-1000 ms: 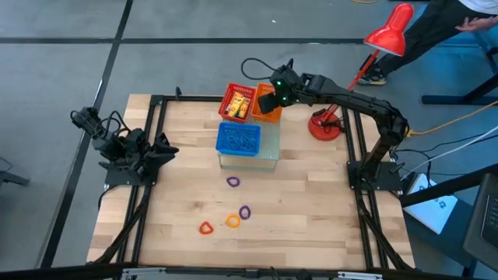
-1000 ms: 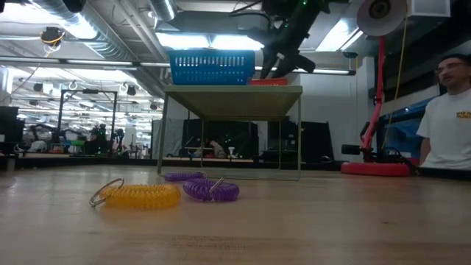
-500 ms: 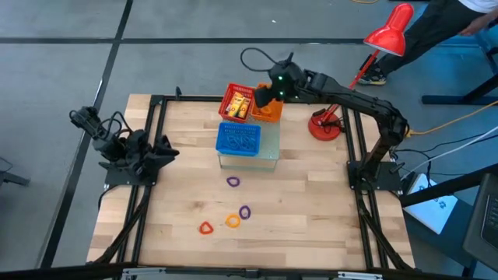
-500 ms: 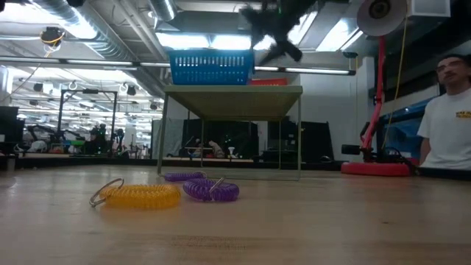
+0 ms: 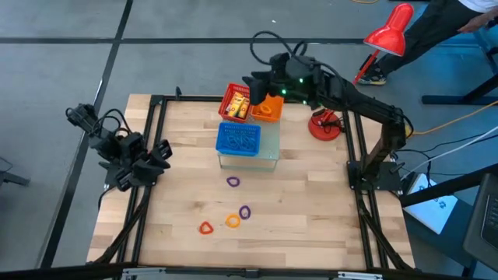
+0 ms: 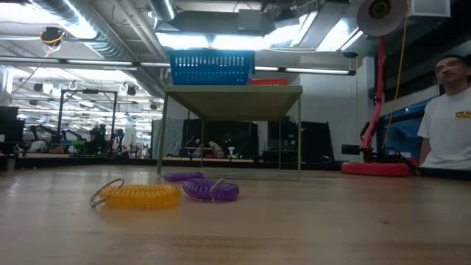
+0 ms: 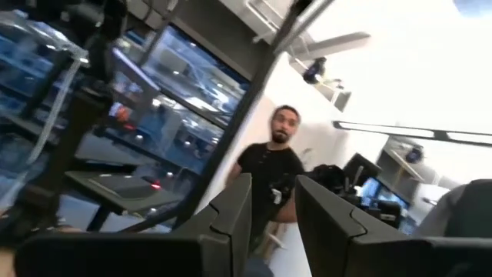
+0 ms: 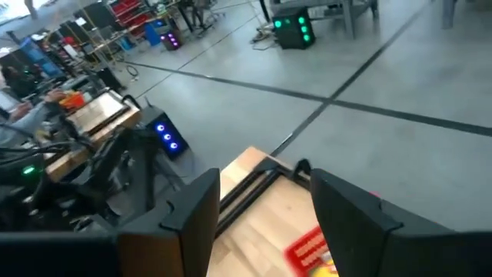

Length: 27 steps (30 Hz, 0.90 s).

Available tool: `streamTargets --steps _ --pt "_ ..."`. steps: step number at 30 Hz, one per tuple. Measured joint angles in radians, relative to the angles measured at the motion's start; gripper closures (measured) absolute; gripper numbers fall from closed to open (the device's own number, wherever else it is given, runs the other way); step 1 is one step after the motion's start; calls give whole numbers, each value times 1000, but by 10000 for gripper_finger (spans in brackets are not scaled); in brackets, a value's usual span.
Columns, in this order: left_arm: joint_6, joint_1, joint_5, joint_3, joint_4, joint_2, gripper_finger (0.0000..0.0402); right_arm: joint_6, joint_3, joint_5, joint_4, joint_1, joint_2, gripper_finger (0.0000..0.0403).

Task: Pick & Place Office Desk Supplies
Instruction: Put the orange spring keychain into the orange basket on the shelf

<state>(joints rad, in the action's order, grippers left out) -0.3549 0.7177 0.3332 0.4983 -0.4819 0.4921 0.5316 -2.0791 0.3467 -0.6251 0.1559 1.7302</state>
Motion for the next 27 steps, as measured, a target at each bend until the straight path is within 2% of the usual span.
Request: streamTargets --steps 3,14,22,25,27 --pt "16 0 -39 24 11 27 288 19 -4 34 -5 -52 0 197" --pt "-20 -35 -32 31 -10 187 237 95 -5 77 -30 -241 23 197" --pt "-97 -118 -190 56 -121 332 239 63 -5 139 -30 -324 23 197" --pt "-73 -160 -229 124 -77 376 241 36 -5 139 -38 -324 23 197" --pt "-72 -184 -250 170 25 398 242 25 -5 135 -45 -322 23 197"
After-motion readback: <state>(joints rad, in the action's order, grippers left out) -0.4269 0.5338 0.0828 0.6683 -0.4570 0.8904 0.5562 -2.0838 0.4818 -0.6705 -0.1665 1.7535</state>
